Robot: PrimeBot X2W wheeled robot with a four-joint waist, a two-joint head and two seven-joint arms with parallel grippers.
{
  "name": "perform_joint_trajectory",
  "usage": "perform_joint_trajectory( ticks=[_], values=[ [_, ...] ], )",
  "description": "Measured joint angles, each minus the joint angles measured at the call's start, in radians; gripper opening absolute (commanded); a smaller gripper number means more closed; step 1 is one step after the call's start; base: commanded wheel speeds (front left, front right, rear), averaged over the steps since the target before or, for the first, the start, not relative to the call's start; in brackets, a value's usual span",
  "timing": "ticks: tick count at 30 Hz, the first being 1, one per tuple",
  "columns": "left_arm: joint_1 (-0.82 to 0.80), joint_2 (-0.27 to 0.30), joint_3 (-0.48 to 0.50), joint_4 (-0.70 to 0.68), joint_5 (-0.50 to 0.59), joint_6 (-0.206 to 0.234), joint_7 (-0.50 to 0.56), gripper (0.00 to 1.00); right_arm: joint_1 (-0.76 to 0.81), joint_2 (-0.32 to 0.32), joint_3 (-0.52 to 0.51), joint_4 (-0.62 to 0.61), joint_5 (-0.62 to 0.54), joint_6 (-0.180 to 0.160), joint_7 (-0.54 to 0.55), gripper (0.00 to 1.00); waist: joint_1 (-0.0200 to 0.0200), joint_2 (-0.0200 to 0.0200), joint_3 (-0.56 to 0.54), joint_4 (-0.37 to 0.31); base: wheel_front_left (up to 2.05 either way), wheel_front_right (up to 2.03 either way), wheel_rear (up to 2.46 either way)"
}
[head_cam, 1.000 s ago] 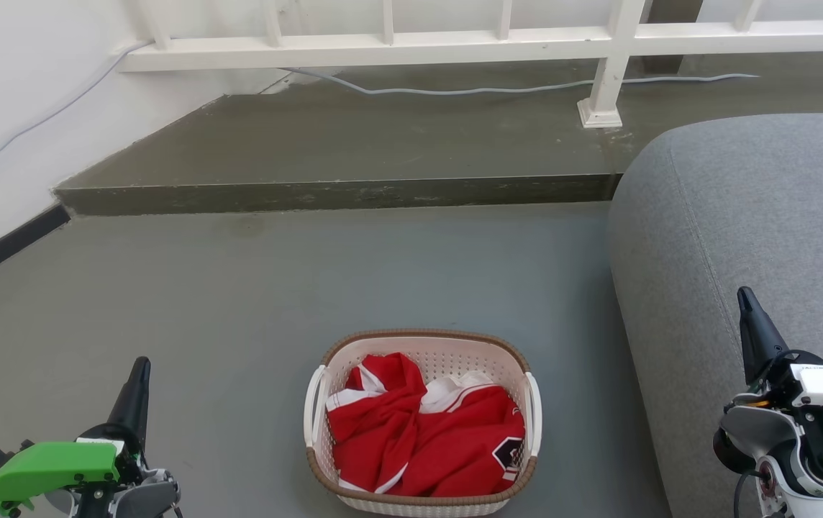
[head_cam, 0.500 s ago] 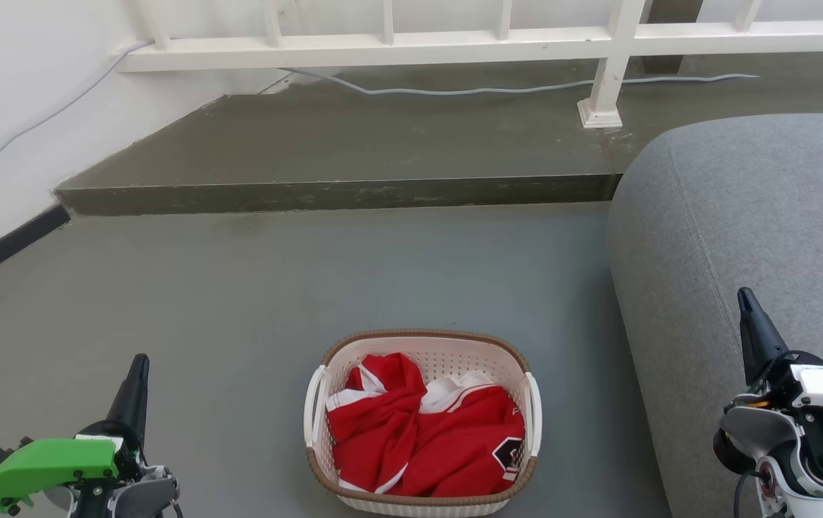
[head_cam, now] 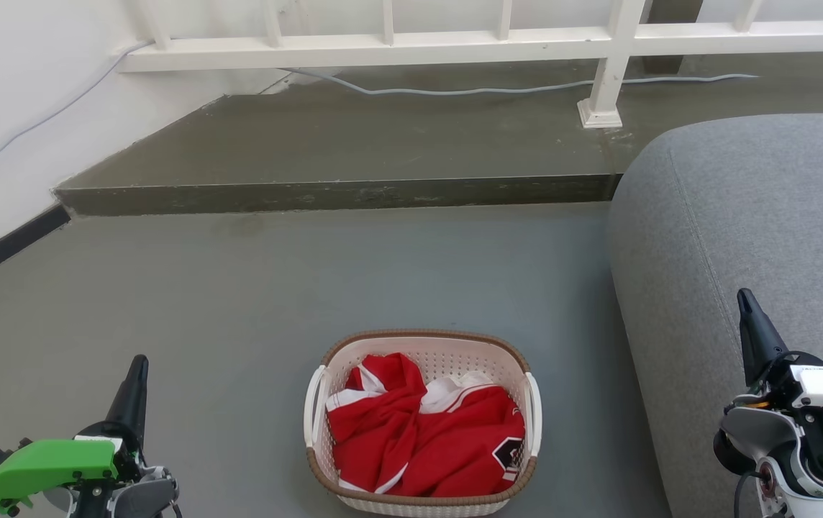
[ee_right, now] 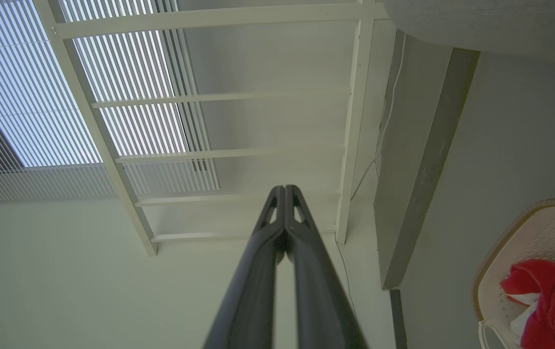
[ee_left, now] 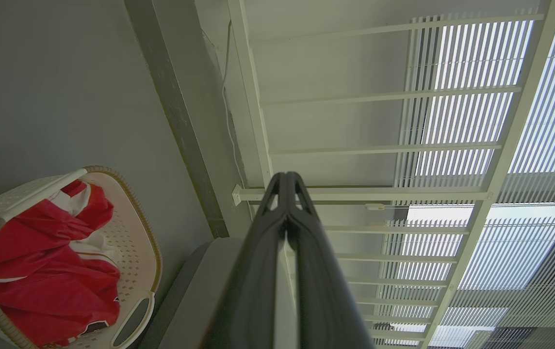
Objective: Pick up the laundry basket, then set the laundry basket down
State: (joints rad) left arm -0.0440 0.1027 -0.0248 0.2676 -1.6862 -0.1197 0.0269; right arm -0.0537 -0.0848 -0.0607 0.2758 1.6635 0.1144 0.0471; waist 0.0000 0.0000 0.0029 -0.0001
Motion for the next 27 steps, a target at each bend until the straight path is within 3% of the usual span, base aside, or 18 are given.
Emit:
perform_joint_trajectory(
  ticks=[27],
  values=[
    [-0.001, 0.0, 0.004, 0.008, 0.0, -0.001, 0.007, 0.0, 0.0, 0.0, -0.002, 0.005, 0.0, 0.0, 0.002, 0.0, 0.0, 0.0, 0.0, 0.0, 0.0, 0.0, 0.0]
  ],
)
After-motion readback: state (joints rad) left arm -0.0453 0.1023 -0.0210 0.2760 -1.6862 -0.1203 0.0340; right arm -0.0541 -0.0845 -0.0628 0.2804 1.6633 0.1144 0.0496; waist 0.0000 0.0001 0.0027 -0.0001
